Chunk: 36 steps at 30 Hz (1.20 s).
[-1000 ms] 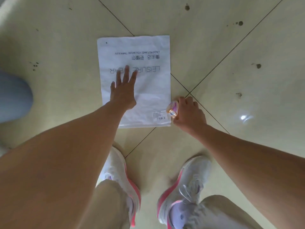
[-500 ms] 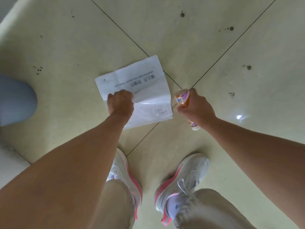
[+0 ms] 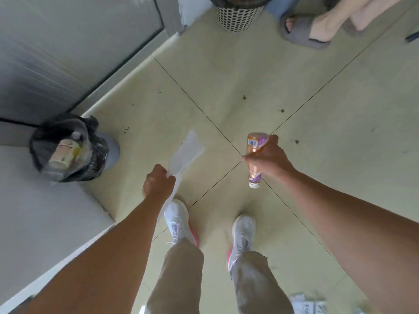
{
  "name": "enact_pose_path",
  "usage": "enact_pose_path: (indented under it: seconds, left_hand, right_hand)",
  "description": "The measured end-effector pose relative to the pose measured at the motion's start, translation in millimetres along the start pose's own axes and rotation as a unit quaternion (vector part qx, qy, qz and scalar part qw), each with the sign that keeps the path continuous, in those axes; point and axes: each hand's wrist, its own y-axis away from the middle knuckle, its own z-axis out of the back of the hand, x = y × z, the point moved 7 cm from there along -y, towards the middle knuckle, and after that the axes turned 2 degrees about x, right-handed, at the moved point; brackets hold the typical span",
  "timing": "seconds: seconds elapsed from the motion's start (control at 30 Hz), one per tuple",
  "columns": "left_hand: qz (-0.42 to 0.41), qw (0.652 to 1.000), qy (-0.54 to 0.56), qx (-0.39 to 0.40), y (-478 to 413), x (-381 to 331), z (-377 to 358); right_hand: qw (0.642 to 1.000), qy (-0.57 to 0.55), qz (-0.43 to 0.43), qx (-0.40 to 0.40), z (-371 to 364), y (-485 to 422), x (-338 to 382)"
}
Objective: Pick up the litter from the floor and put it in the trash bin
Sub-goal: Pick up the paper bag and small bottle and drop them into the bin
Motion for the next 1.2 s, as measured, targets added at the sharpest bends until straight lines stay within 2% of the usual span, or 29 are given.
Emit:
enact_pose_path:
  seconds: [0.23,0.43,0.67,0.93,1.07,1.2]
  left_hand:
    - [0.085,0.983,0.156,-0.055,141,35,108]
    - [0.118,0.955,0.251,-0.1,185,101,146]
    - [0.139,0.911,0.368,-0.121,146,186,173]
    - [0.11,0.917,0.37,-0.101,53,237,206]
    - [0.083,0.917,0.375,-0.107,-2,251,241]
    - [0.077,0.91,0.391,-0.117,-56,264,259]
  right_hand:
    - [0.996,-0.031,0.072,0.047,47,132,113]
    - [0.985,-0.029,0.146,0.092,7,187,177]
    - [0.963,0.079,0.212,0.145,-107,198,214]
    - [0.94,0.196,0.21,0.186,-219,186,235]
    - [0.935,0.204,0.228,0.182,-260,168,278]
    - [0.94,0.166,0.256,0.156,-296,139,330]
